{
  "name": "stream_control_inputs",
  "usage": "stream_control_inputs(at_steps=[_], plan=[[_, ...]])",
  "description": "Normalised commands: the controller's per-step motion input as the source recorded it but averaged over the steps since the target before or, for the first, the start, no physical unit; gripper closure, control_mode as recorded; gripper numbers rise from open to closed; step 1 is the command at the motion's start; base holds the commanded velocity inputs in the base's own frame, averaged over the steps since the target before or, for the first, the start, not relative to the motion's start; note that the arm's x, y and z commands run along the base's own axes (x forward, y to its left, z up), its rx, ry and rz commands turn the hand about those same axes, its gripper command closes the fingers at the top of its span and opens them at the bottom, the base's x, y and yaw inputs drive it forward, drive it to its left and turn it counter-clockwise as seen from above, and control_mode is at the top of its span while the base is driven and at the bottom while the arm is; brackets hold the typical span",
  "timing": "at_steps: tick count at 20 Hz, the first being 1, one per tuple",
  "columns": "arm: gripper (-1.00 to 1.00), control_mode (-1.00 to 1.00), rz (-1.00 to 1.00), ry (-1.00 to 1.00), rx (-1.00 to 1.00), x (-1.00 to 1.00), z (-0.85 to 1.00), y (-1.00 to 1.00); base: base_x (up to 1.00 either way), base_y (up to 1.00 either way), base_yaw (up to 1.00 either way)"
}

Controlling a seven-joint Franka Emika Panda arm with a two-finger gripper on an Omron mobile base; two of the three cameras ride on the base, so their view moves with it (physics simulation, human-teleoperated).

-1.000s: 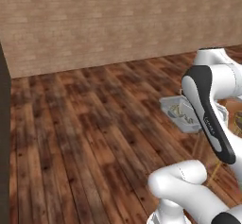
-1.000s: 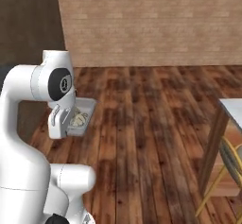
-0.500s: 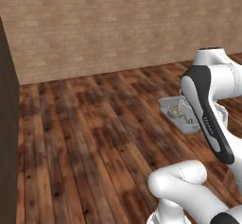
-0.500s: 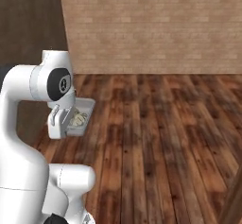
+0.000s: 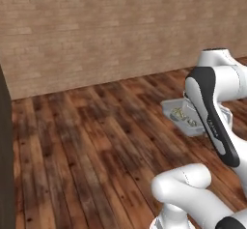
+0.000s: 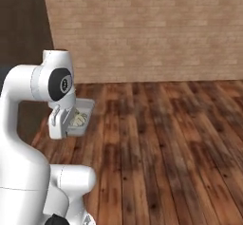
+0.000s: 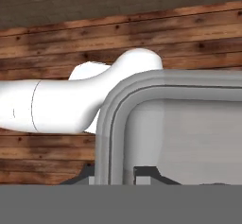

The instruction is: Place two dumplings into each of the tupperware containers and then place the containers in the fridge.

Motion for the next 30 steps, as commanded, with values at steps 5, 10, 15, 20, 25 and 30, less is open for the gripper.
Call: stream_control_inputs(at_steps=[5, 10, 15, 20, 25, 30], plan=[[1.00, 1.00, 0.00, 0.00, 0.00, 0.00, 0.00, 0.00, 1.00, 0.65, -0.39], [1.00, 1.00, 0.00, 0.00, 0.00, 0.00, 0.00, 0.00, 1.00, 0.69, -0.47], [1.00, 1.00, 0.00, 0.00, 0.00, 0.00, 0.00, 0.00, 0.94, 0.66, -0.59], [1.00, 1.00, 0.00, 0.00, 0.00, 0.00, 0.00, 0.00, 0.60, 0.27, -0.74], [1.00, 1.00, 0.00, 0.00, 0.00, 0.00, 0.00, 0.00, 0.62, 0.26, -0.73], [1.00, 1.00, 0.00, 0.00, 0.00, 0.00, 0.00, 0.00, 0.95, 0.27, -0.56]])
